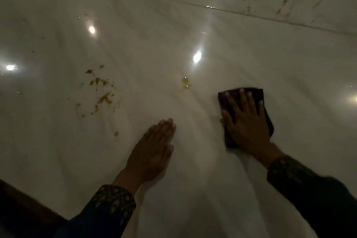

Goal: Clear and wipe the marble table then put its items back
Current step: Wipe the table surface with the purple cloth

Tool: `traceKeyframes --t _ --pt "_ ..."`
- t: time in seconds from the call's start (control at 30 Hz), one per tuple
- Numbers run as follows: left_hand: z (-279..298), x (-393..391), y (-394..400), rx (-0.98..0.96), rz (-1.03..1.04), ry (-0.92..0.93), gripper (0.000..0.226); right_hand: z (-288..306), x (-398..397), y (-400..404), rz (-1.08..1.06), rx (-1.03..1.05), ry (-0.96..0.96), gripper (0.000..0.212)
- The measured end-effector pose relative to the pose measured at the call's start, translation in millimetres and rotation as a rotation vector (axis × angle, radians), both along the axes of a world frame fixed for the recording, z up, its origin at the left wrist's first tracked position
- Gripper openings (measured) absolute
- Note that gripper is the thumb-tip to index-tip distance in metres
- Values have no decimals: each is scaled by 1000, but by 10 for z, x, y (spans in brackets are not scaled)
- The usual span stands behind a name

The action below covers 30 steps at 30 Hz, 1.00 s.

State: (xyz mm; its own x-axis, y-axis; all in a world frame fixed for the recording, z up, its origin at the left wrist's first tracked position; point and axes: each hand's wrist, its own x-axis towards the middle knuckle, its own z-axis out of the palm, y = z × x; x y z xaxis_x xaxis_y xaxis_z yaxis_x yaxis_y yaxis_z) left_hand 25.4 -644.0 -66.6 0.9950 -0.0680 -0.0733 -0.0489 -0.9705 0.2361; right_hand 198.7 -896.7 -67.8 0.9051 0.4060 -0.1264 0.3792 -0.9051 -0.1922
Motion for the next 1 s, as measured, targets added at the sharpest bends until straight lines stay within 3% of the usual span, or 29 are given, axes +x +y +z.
traceKeyframes --t 0.13,0.23,0.37,0.5,0.6,0.67,0.83,1.0 --pt "15 10 1 -49 -2 -33 54 24 879 631 -26 -21 4 78" --pt "-4 -16 0 -68 25 -39 53 -19 974 1228 58 -29 11 72" --pt "-8 -55 -13 -115 67 -119 49 -99 280 1584 247 35 -32 66" --pt "57 -276 52 -203 278 -211 43 -64 -669 1015 346 33 -16 58" --pt "37 -654 399 -172 288 -213 44 -36 -678 533 350 -32 -36 56" --pt "21 -922 739 -127 321 -217 46 -18 -435 512 211 -56 -55 59" --pt "23 -1214 1575 -58 455 -219 48 8 -397 1206 -142 7 30 69" --pt "23 -1269 2406 29 575 -239 53 -31 -1814 2046 125 74 -14 64"
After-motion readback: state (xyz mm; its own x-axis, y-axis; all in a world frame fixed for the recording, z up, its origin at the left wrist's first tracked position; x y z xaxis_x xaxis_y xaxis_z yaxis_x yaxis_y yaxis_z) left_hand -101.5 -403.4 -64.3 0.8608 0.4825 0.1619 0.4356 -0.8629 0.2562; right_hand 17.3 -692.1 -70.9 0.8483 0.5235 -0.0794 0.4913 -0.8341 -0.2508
